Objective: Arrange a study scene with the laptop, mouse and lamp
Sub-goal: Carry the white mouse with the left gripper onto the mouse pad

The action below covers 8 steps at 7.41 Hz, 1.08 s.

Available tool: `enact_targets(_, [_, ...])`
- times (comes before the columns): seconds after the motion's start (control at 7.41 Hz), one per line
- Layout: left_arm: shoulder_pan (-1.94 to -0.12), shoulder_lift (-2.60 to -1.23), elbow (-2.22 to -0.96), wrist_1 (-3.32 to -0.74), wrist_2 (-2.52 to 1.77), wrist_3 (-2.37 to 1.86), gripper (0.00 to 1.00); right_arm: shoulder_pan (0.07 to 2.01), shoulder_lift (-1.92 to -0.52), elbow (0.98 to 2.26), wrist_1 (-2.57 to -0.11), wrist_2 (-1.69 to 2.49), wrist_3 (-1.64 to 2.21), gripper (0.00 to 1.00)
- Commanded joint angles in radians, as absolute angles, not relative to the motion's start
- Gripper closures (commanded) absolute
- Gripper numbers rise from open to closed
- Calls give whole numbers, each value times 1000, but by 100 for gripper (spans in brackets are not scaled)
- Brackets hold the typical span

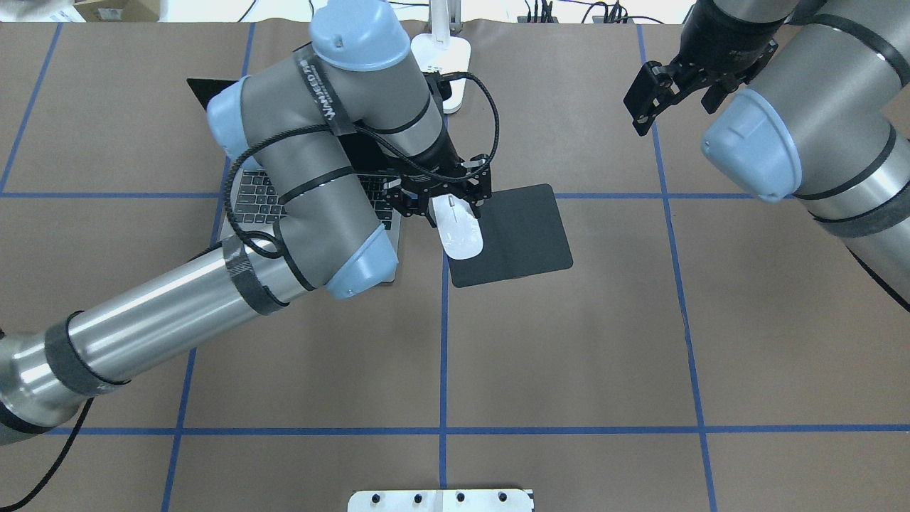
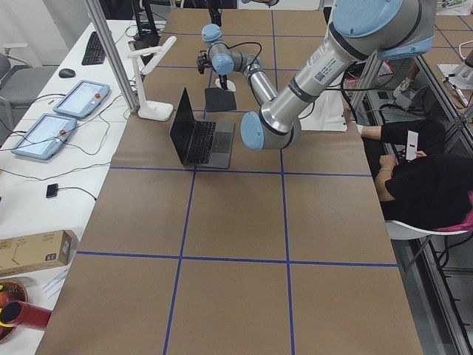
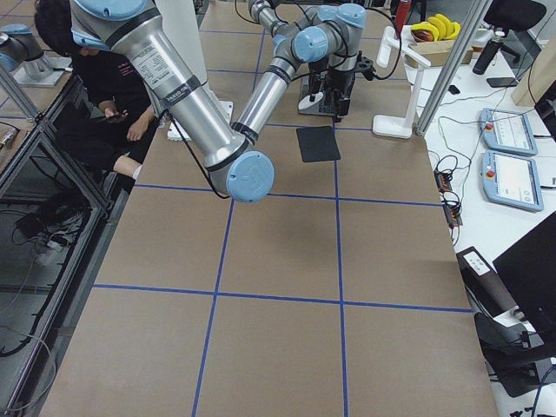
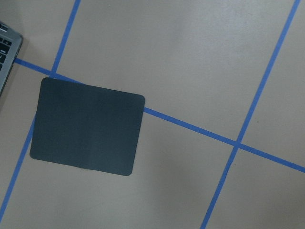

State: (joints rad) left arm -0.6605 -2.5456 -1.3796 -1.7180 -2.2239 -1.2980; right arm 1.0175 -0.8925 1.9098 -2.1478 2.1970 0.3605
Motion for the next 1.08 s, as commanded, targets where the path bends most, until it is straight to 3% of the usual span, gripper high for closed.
enact_targets(0.0, [-640, -2622, -1212, -1814, -2172, -1308, 35, 1020, -923, 1934, -2146, 2194, 360, 0])
enact_targets(0.67, [-641, -2620, -1161, -1870, -2108, -1307, 31, 1020, -928, 1939, -2146, 2189, 359, 0])
enact_targets(0.81, [-641, -2619, -1161, -1870, -2106, -1307, 26, 1020, -928, 1939, -2146, 2189, 359, 0])
enact_targets(0.94, [-641, -2619, -1164, -1871, -2100, -1305, 1, 1020, -928, 1939, -2146, 2189, 359, 0])
